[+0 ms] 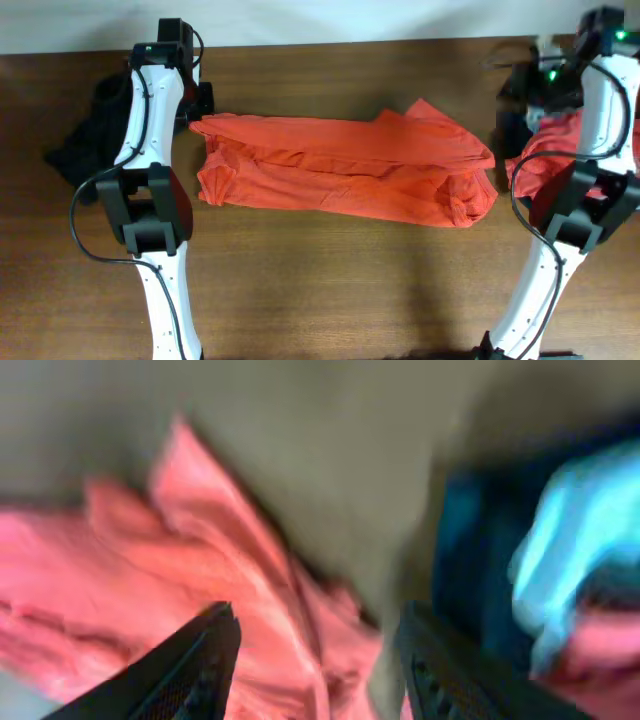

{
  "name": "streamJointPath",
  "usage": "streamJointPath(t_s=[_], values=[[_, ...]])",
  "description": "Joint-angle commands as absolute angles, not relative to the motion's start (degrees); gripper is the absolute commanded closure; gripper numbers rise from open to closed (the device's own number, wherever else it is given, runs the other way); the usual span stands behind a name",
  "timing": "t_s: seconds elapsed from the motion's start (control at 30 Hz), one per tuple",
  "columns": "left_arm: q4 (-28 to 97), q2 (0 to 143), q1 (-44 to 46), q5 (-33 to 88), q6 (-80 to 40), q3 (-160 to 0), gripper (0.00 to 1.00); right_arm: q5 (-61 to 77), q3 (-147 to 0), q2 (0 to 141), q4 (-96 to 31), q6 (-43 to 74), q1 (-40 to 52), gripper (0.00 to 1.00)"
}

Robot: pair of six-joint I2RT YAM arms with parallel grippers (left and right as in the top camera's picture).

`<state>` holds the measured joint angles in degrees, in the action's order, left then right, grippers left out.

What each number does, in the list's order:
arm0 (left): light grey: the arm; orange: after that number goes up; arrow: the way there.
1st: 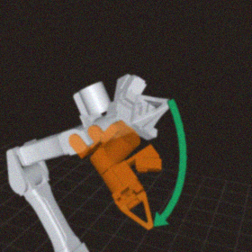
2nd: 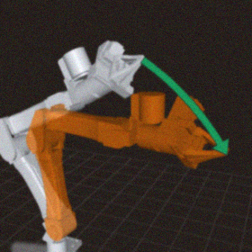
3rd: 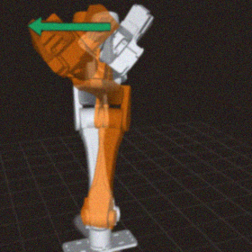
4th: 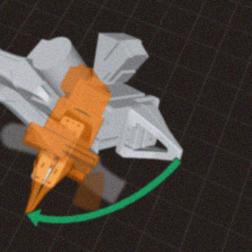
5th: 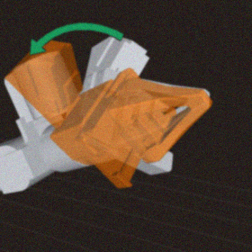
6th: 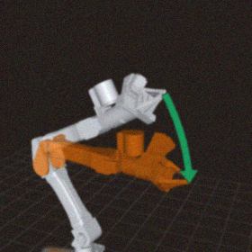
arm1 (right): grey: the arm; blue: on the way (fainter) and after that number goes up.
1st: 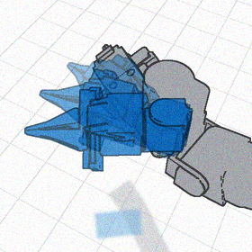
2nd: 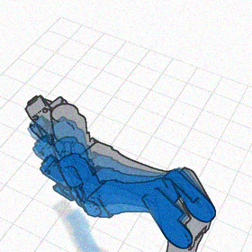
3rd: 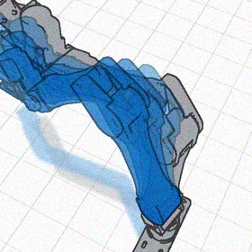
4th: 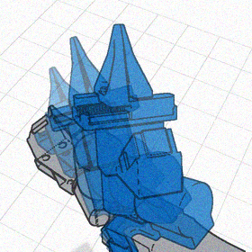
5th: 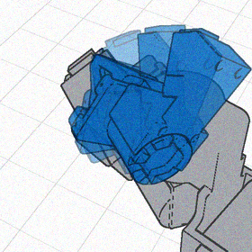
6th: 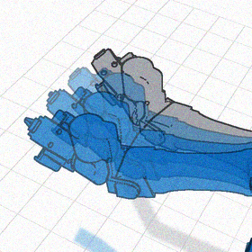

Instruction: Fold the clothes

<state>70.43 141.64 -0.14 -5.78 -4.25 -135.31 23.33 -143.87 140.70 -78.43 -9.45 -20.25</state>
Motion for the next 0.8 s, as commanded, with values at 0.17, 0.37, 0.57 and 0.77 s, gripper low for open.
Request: streamJointPath(t_s=[0.17, 0.37, 0.57, 0.77], values=[[69.8, 140.14, -0.27, -5.76, -3.55, -134.91, 0.99, 16.16, -144.2, 141.58, -65.73, -9.85, -8.16, 0.45], [69.67, 140.14, -0.27, -5.76, -3.55, -134.91, 0.99, 11.11, -144.2, 146.65, -62.7, -8.75, -2.9, 0.41], [69.43, 140.14, -0.27, -5.76, -3.55, -134.91, 0.99, 7.66, -144.2, 150.34, -63.02, -9.43, -0.8, 0.4], [69.38, 140.14, -0.27, -5.76, -3.53, -134.91, 0.99, 2.31, -144.2, 152.16, -62.17, -9.89, 0.8, 0.37]])
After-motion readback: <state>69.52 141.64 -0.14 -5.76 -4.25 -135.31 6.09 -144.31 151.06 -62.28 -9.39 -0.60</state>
